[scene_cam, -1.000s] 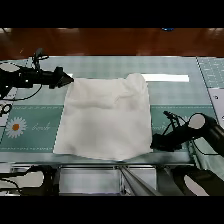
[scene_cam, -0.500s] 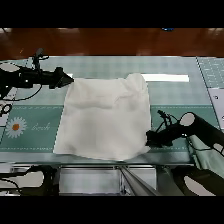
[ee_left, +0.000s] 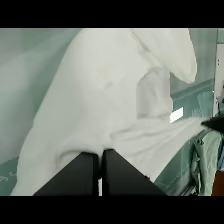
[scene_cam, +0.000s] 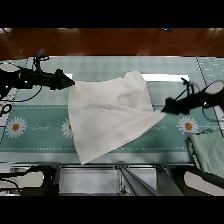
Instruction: Fold the shirts.
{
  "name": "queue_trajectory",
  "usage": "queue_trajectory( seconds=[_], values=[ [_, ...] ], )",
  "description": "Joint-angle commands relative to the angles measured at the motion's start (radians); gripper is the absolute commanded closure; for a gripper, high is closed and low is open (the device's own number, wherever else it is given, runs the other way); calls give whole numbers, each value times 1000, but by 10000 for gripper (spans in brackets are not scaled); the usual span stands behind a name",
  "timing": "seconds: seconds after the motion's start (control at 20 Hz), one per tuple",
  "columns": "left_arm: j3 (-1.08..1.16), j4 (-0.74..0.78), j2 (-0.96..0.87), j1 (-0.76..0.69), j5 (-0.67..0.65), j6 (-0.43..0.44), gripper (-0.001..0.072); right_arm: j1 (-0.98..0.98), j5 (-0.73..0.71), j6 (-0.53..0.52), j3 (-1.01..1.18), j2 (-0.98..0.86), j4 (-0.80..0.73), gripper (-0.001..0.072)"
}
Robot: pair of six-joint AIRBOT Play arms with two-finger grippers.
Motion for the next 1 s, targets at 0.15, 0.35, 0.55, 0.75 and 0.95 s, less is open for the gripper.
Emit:
queue_trajectory(
  seconds=[0.15,0.35,0.55,0.75,0.95],
  values=[
    [-91,-1,1,-151,46,-19,685,-76,37,47,713,-454,31,694],
    [-143,-1,1,-233,130,-45,685,-21,-38,134,946,-659,31,694],
    [-142,-1,1,-241,134,-45,685,3,13,130,961,-711,41,690],
    [-142,-1,1,-230,130,-44,685,-82,313,138,962,-647,-5,303],
    [-142,0,1,-214,113,-44,685,-84,344,135,649,-329,-264,303]
  ],
)
